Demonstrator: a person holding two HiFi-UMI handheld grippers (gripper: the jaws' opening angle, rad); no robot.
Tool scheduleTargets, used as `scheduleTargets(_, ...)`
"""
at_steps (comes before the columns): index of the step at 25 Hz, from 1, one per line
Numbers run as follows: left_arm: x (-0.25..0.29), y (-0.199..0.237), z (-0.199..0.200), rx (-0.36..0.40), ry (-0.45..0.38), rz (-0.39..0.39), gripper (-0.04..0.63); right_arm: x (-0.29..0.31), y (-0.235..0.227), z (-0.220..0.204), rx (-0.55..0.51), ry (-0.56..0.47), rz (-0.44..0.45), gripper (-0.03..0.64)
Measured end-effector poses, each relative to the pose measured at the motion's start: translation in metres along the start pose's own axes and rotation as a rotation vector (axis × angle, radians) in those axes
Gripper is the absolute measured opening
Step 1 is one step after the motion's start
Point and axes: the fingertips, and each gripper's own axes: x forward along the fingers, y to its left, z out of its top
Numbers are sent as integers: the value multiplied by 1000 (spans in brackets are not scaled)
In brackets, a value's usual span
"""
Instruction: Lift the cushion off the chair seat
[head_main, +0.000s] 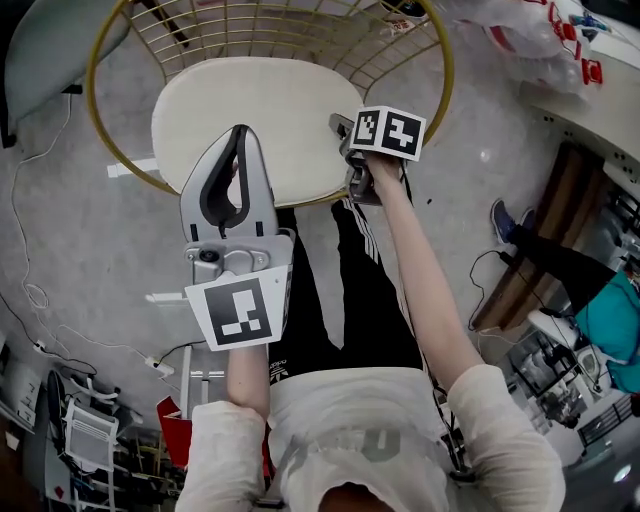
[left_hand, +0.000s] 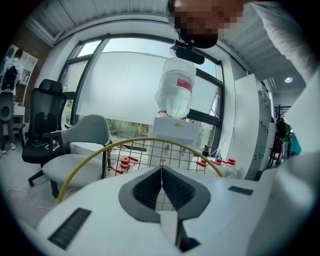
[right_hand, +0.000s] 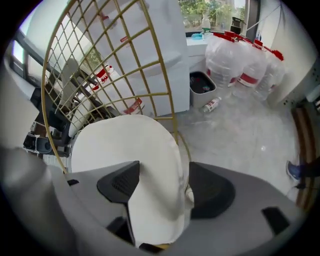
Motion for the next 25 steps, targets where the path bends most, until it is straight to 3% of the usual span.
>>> scheduleTargets(7, -1, -3, -20, -24, 27, 1, 14, 13, -1, -1, 4, 23, 79, 299)
scheduleTargets(13, -1, -3, -28, -32, 33, 9, 14, 16, 5, -4, 110, -5, 209, 271)
scheduleTargets(17, -1, -7, -30, -36, 34, 6, 14, 12, 5, -3, 46, -13, 168, 242)
scheduleTargets(25, -3, -15, -25, -42, 21, 0, 14, 1, 1, -6, 23, 32, 93, 210)
